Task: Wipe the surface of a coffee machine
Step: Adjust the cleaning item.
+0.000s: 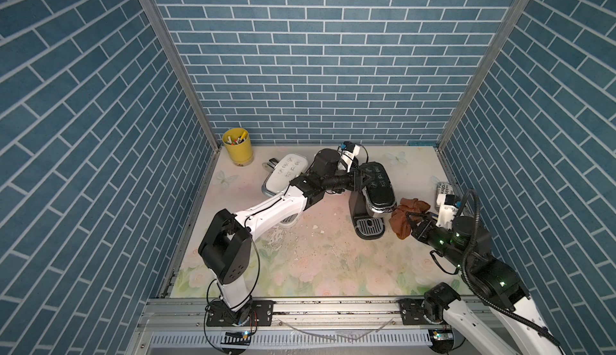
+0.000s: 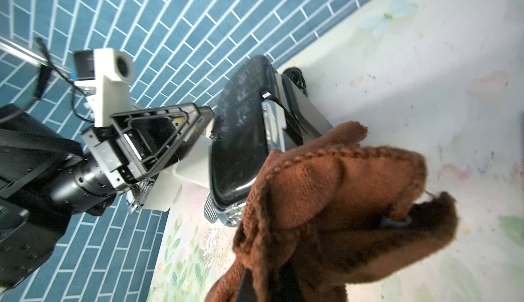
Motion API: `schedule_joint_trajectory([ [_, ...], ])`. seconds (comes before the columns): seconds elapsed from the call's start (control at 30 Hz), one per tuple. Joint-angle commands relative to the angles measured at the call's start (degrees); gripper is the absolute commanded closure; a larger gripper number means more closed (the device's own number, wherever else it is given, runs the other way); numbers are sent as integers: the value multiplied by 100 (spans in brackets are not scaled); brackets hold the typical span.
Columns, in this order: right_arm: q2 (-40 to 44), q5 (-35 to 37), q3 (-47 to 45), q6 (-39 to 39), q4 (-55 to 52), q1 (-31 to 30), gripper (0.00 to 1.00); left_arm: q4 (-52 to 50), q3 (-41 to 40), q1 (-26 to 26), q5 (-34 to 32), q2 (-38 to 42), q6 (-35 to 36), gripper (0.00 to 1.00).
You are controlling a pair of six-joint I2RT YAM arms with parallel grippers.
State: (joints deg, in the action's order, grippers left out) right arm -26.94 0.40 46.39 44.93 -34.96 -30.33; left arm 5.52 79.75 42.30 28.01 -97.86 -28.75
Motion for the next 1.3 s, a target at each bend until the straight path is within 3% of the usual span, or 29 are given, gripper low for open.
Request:
schedule_joint_trajectory([
  [0.0, -112, -427, 464, -1347, -36, -22, 100, 19, -66, -47, 574, 647, 871, 42],
  [0.13, -539, -2134, 871, -2180, 487, -17, 100, 826, -453, -47, 1956, 1175, 1403, 19],
  [0.23, -967, -3362, 1078, -2390, 814, -14, 100, 1605, -862, -47, 2706, 1418, 1423, 10],
  [0.4, -1524, -4636, 1375, -2302, 1372, -18, 100, 2158, -1151, -47, 3437, 1650, 1306, 8],
  [0.57, -1745, -5036, 1456, -2043, 2015, -25, 100, 2768, -1345, -47, 3885, 1744, 860, 9],
  [0.73, -1806, -5045, 1468, -1947, 2423, -25, 100, 3774, -1536, -47, 4235, 1680, 83, 26],
  [0.9, -1834, -5142, 1398, -1625, 3036, -35, 100, 4146, -1492, -47, 4333, 1384, -500, 27],
  [1.03, -1833, -5022, 1364, -1643, 3083, -44, 100, 5047, -1489, -47, 4513, 1178, -1175, 50],
  [1.17, -1835, -4824, 1309, -1667, 3079, -59, 100, 5350, -1479, -47, 4563, 1013, -1502, 48],
  [1.27, -1828, -4739, 1310, -1734, 3025, -53, 100, 5688, -1479, -42, 4655, 915, -1755, 66],
])
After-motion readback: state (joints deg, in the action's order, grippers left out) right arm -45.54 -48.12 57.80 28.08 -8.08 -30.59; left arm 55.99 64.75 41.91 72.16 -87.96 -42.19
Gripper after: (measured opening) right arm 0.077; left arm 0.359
